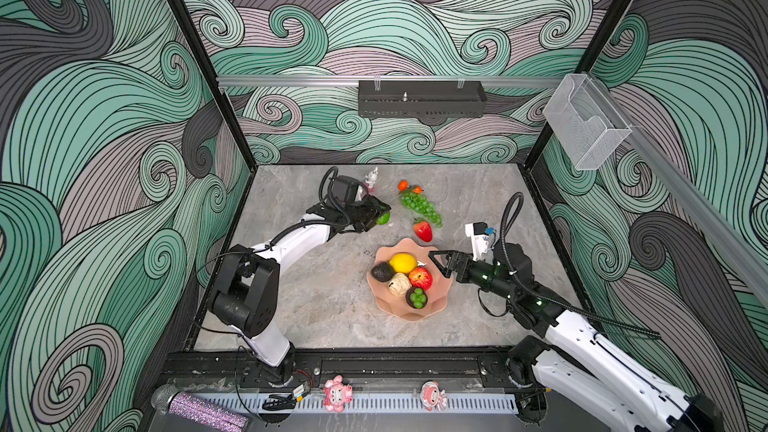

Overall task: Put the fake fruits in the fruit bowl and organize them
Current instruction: 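Carry the lime toward the bowl with the left gripper while the right gripper approaches, then grasp the lime with the right gripper from the left gripper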

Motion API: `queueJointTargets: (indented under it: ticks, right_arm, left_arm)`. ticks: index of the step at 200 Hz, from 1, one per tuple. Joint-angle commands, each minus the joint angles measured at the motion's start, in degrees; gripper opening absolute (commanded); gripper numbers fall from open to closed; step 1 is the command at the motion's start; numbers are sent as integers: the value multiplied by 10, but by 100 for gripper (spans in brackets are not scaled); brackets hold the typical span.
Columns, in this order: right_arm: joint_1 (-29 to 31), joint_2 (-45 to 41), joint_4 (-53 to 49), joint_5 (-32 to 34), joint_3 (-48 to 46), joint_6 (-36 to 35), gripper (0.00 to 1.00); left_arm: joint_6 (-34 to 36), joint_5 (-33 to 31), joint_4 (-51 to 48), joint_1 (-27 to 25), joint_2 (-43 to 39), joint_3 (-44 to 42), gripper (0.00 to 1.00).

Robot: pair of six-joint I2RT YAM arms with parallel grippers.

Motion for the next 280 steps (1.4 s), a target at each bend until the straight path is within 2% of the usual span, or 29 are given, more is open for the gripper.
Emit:
queueJointTargets:
  ticks: [1, 53, 94, 122, 179, 223, 253, 280]
  right_arm:
    - [35, 22, 121, 37, -10, -29, 89]
    - [103, 77, 194, 146, -11, -99, 85]
    - [117, 119, 227, 185, -4, -95, 77]
    - [130, 138, 229, 228, 0, -88, 76]
    - [137, 153, 229, 254, 3, -73, 68]
    - [137, 148, 199, 260, 10, -70, 54]
    - [138, 145, 171, 256, 19, -70, 46]
    - [138, 138, 155, 254, 19, -74, 44]
  left_arm:
    - [-133, -8, 87, -36, -42, -29, 44]
    - [-192, -51, 119, -111, -78, -73, 44]
    - [-216, -61, 137, -136, -90, -95, 44]
    - [-223, -66, 146, -157, -94, -98, 44]
    - [-204, -90, 115, -198, -105, -82, 44]
    - [-192, -105, 109, -203, -106, -85, 45]
    - [-162, -111, 95, -203, -109, -74, 52]
    - [-140, -123, 71, -201, -111, -66, 62]
